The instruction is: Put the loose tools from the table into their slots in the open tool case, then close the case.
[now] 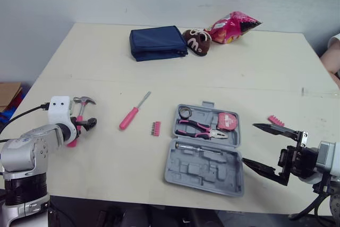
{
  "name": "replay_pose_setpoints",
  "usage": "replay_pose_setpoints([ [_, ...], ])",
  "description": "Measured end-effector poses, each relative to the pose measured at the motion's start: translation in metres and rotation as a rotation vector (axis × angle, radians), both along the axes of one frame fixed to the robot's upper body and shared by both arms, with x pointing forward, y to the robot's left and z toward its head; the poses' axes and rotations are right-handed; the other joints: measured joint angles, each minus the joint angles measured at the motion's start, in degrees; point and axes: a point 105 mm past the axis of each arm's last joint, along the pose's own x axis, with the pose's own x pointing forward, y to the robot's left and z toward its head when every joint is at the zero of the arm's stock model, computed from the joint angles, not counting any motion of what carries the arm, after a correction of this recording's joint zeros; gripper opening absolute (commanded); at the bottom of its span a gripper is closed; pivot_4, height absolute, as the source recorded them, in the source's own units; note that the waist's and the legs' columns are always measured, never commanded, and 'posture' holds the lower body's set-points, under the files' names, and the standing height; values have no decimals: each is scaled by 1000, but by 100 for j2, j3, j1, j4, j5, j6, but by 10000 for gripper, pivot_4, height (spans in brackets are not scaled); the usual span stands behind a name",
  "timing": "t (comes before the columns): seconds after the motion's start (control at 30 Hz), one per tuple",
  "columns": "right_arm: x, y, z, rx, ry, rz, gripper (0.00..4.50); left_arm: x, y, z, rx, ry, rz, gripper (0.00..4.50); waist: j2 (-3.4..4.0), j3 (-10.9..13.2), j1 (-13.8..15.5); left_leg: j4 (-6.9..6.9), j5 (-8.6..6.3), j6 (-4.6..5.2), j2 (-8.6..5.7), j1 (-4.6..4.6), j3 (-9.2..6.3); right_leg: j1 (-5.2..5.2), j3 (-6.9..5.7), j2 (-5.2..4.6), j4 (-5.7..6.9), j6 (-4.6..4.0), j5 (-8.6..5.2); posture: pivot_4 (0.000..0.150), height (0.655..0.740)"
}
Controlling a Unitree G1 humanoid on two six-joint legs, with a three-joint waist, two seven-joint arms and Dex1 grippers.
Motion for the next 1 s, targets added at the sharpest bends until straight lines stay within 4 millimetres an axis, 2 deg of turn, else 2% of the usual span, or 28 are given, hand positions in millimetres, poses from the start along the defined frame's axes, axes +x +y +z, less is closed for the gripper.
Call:
replay_pose_setpoints([
  [0.03,0,1,1,1,2,2,45000,0,0,-1,3,9,-7,40555,1,-1,-1,0,3,2,0,3,0,3,0,0,0,-1,1,1500,7400],
  [0.07,0,1,0,1,5,0,45000,0,0,-2,5,13,-7,39167,1,-1,-2,0,4,4,0,5,0,6,0,0,0,-1,2,1500,7400],
  [0.1,0,1,0,3,8,-4,45000,-2,1,-5,5,26,-10,35815,2,-1,-13,0,5,5,0,12,5,9,2,-1,-1,-2,2,1500,7400],
  [0.17,1,1,1,6,14,-10,45000,-4,0,-7,9,36,-19,27230,12,-7,-34,-5,4,5,0,29,11,23,5,-3,-1,-2,2,1500,7400],
  [0.2,1,2,1,6,13,-12,45000,-5,0,-9,8,42,-24,21071,15,-9,-54,-13,1,0,1,56,13,43,7,-2,-3,-3,1,1500,7400],
  [0.23,0,3,2,6,11,-12,45000,-7,0,-11,6,47,-25,17991,16,-9,-68,-19,-2,-4,3,81,14,63,7,0,-5,-7,-2,1500,7400],
  [0.3,0,4,3,5,4,-13,45000,-11,4,-14,6,57,-11,8510,20,-13,-113,-31,-10,-17,5,90,14,94,7,3,-9,-15,-11,1500,7400],
  [0.33,0,3,3,6,5,-18,45000,-13,6,-15,5,58,-7,5837,27,-18,-137,-33,-10,-17,5,92,13,96,7,3,-8,-16,-15,1500,7400],
  [0.53,0,1,0,6,19,-31,45000,-15,12,-16,18,29,-2,5506,47,-30,-209,-34,-5,-16,7,94,11,93,11,10,-8,-17,-16,1500,7400],
  [0.7,0,-6,-8,-12,37,-45,45000,-5,10,-2,31,-153,-104,5506,-12,9,-159,-29,4,-34,5,83,2,62,9,11,-12,-20,-10,1500,7400],
  [0.8,1,-12,-11,-30,29,-61,45000,-2,-9,24,48,-296,-284,5506,-65,40,-117,-29,-1,-32,6,60,1,56,4,6,-34,-22,-6,1500,7400],
  [0.87,1,-19,-10,-55,15,-76,45000,-4,-26,46,95,-384,-424,5506,-71,43,-72,-30,-14,-24,6,39,4,46,-1,-1,-47,-19,0,1500,7400],
  [0.9,1,-25,-10,-73,12,-87,45000,-6,-38,59,127,-441,-521,5506,-69,43,-37,-29,-22,-14,4,33,8,42,-1,-7,-49,-13,6,1500,7400],
  [1.0,-1,-37,-9,-121,14,-95,45000,-17,-80,83,181,-549,-811,5506,-54,42,28,-26,-30,-17,4,13,9,33,-3,-8,-67,-9,-8,1500,7400],
])
